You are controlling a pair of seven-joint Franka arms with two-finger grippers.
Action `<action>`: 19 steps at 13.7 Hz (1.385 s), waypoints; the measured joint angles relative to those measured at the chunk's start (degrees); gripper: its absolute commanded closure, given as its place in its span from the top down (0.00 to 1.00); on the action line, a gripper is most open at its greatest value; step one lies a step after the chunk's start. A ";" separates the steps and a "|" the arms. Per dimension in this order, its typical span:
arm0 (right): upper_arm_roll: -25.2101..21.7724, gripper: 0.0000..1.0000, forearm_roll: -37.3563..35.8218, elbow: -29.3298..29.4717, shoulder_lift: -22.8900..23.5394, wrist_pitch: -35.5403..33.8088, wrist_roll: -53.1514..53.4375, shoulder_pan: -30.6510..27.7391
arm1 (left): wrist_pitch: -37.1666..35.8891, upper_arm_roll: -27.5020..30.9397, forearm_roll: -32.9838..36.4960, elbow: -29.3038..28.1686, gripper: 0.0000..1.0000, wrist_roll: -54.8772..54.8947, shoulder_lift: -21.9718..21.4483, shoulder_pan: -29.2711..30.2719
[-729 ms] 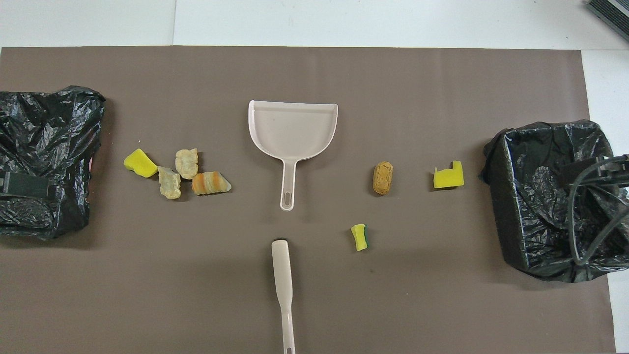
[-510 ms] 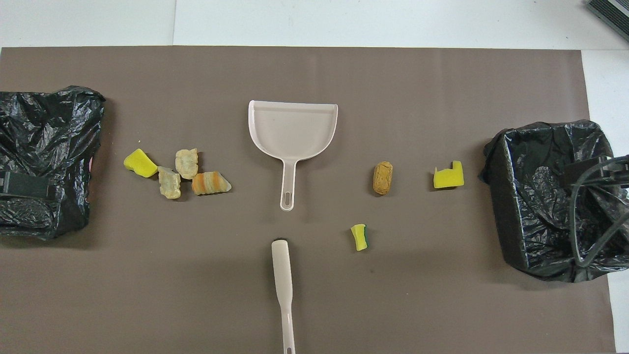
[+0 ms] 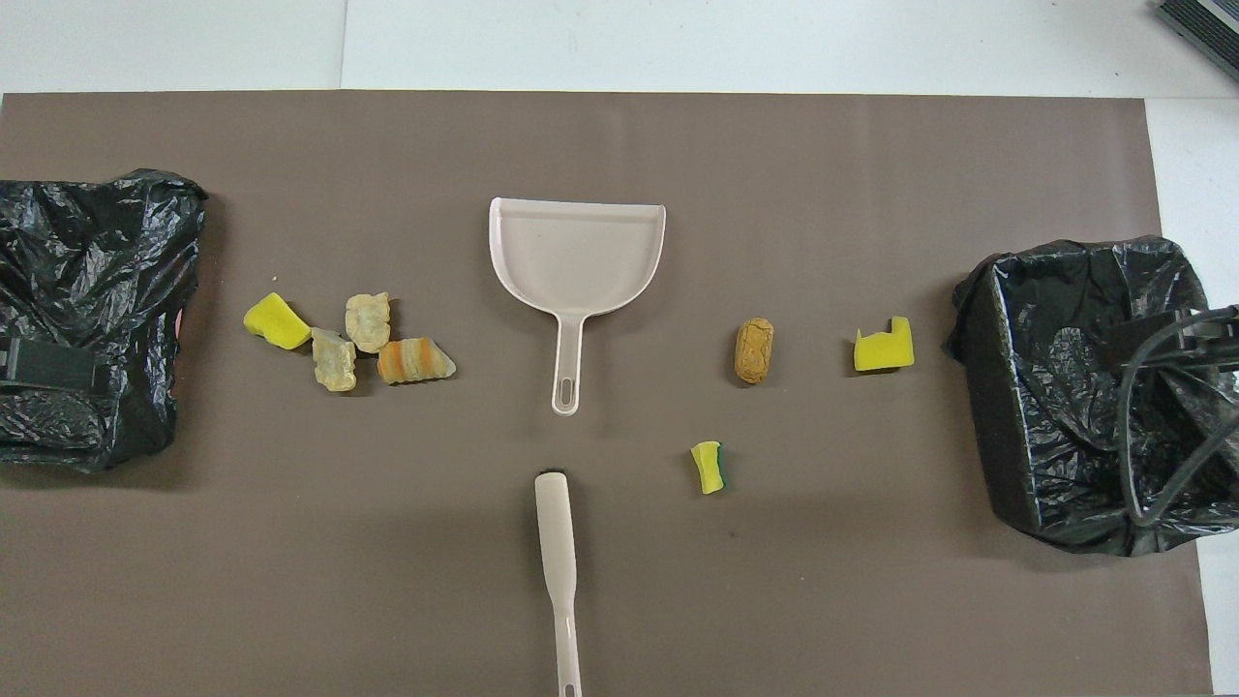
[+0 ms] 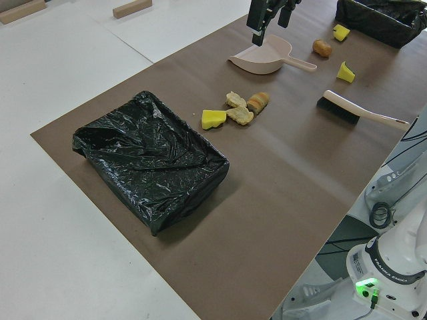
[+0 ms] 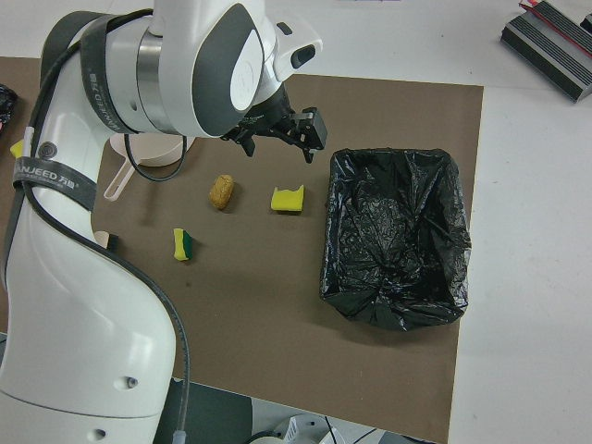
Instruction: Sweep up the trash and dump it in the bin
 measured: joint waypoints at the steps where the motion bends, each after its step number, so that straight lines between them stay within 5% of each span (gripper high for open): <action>1: 0.00 1.00 0.00 0.00 0.00 0.00 0.00 0.03 | 0.00 0.00 0.00 0.00 1.00 0.00 0.00 0.00; 15: 0.00 1.00 0.00 -0.63 -0.64 -0.26 0.00 0.17 | -1.05 -3.36 -0.44 -0.44 1.00 -0.15 -0.12 -1.16; 19: -0.04 1.00 0.00 -0.63 -0.64 -0.26 0.00 0.16 | -1.76 -4.16 -0.67 -9.64 1.00 -8.71 -6.64 -9.81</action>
